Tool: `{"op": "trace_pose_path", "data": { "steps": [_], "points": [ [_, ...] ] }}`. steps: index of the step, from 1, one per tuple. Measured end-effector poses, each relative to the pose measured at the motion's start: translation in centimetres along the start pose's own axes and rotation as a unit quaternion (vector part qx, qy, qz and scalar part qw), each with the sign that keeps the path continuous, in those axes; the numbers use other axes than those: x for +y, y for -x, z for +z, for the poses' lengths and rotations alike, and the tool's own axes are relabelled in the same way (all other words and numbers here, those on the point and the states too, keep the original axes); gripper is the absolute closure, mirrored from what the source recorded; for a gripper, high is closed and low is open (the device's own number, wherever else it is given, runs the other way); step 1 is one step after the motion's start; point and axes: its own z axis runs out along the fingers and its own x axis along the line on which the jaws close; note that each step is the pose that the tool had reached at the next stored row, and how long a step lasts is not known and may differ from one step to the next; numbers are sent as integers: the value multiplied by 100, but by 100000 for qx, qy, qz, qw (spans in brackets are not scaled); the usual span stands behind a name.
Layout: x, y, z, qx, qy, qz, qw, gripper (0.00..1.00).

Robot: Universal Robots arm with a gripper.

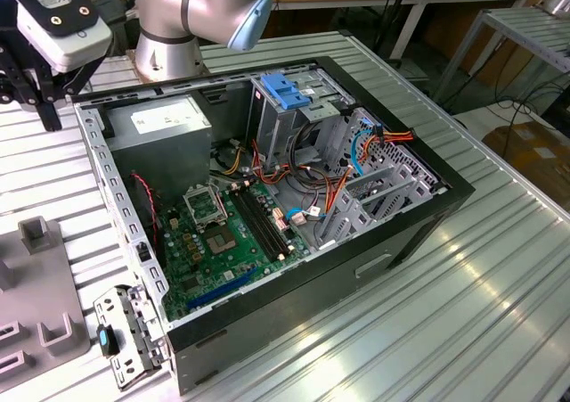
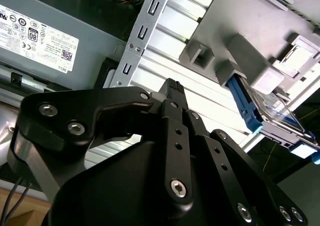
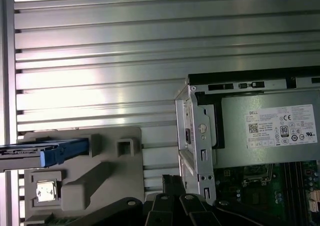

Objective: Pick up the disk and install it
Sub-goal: 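Reach for the disk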

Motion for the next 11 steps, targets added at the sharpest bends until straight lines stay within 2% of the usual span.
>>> {"op": "trace_pose_path", "data": {
  "steps": [11],
  "points": [
    [-5,-68,0,64,-5,2,100000,89]
  ]
}}
